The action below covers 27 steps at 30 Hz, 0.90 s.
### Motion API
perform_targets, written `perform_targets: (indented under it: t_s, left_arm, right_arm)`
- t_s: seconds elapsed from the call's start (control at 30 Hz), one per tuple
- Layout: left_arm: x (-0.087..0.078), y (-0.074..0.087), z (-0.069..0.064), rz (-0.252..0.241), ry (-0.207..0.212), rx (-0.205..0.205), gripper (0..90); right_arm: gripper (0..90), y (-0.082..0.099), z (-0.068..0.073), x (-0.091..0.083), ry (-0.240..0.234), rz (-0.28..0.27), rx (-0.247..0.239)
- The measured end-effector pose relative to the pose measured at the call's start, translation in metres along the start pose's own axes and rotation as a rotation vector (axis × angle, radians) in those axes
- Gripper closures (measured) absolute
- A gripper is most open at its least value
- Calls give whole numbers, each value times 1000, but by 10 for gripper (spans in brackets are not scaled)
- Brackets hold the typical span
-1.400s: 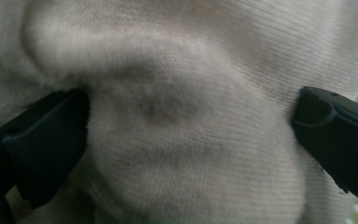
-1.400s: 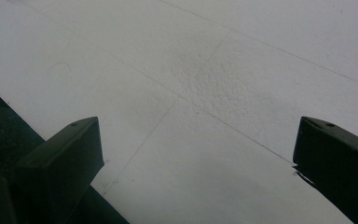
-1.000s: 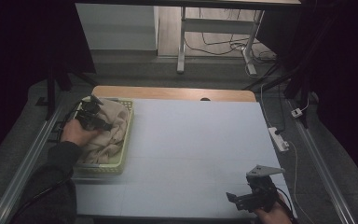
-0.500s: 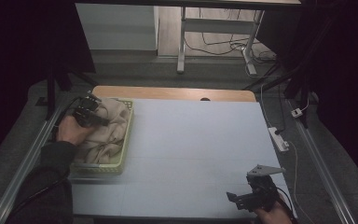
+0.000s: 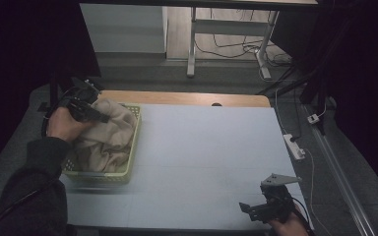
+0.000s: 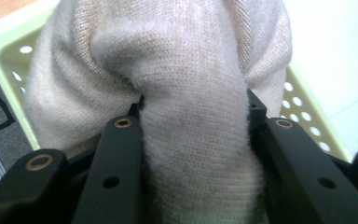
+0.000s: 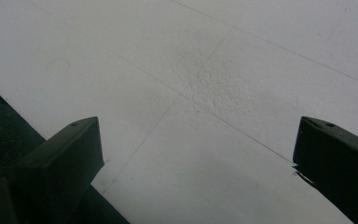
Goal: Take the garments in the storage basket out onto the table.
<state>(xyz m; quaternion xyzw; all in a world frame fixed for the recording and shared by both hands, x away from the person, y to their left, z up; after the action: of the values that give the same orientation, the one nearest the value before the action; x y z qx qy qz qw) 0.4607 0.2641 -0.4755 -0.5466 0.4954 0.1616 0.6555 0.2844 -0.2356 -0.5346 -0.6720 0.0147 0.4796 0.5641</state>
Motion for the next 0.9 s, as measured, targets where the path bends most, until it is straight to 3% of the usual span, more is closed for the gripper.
perform_targets:
  t_s: [0.23, 0.37, 0.7, 0.9]
  left_arm:
    - [-22, -15, -6, -4, 0, 40, 641]
    - [-36, -26, -11, -29, 3, 56, 641]
    - [-72, -52, -17, -109, 19, 61, 642]
    - [-93, -66, -23, -165, 51, 52, 642]
  right_arm:
    - [13, 0, 0, 0, 1, 0, 1]
    - [13, 0, -1, 0, 2, -2, -1]
    - [13, 0, -1, 0, 3, -1, -1]
    - [13, 0, -1, 0, 2, -2, 0]
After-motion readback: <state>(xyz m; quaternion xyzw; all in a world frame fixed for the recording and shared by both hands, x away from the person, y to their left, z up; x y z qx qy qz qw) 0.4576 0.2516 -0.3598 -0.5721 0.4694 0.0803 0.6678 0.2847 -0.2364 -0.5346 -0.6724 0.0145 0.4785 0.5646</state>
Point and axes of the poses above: each handheld gripper's, and its own axes: x roughly forward along the jaws, y roughly out of its underside, z roughly to its left, the point moved 10 cm from there along x, roughly forward along the jaws, and after that the axes turned 9 degrees about -z, right-handed, at the moved point
